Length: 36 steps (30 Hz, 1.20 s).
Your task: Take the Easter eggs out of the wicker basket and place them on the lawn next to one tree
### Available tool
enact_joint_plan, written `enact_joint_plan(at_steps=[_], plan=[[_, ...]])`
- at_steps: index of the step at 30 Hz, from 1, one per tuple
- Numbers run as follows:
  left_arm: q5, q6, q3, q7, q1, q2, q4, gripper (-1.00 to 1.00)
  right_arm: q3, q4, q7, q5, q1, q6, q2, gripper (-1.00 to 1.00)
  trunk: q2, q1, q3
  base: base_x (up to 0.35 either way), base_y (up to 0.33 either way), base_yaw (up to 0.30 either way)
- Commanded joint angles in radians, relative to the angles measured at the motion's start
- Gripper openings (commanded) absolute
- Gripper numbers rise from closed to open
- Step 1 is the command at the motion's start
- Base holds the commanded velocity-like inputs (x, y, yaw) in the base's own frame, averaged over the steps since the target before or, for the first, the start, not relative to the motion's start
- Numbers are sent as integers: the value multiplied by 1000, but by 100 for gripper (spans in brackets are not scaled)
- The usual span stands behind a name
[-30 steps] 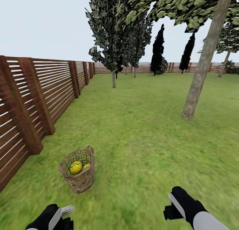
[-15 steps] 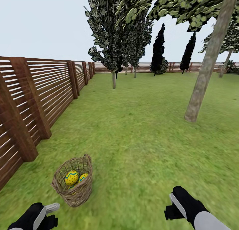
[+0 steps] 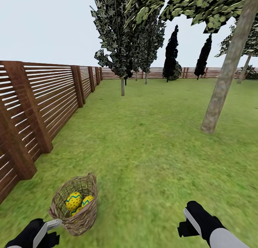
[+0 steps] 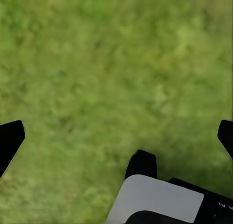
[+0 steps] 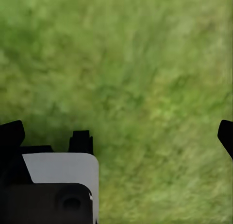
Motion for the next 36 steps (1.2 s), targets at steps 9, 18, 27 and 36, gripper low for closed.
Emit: enact_joint_plan(at_steps=[9, 18, 27, 36], plan=[[9, 11, 3, 0, 0, 51, 0, 100, 8, -1, -4, -10, -1, 4, -2, 100, -1, 0, -1, 3, 0, 0], [0, 13, 0, -82, 0, 84, 1, 100, 8, -1, -4, -11, -1, 4, -3, 100, -1, 0, -1, 0, 1, 0], [4, 11, -2, -86, -1, 104, 1, 100, 8, -1, -4, -11, -1, 4, -4, 100, -1, 0, -1, 129, 238, 0], [3, 10, -2, -85, -1, 102, 1, 100, 9, -1, -4, -12, -1, 4, -4, 100, -1, 0, -1, 217, 95, 0]])
